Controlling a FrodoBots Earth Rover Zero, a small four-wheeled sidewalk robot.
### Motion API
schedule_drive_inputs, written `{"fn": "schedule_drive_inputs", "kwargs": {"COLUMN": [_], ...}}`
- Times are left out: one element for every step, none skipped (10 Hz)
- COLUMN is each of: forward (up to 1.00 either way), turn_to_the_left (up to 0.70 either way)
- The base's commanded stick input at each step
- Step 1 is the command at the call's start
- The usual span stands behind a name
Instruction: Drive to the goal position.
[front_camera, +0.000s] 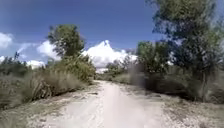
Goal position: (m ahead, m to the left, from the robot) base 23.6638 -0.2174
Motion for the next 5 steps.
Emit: {"fn": "schedule_drive_inputs", "kwargs": {"forward": [0.44,0.44,0.44,0.44,0.44], "turn_to_the_left": [0.02,0.02,0.02,0.02,0.02]}}
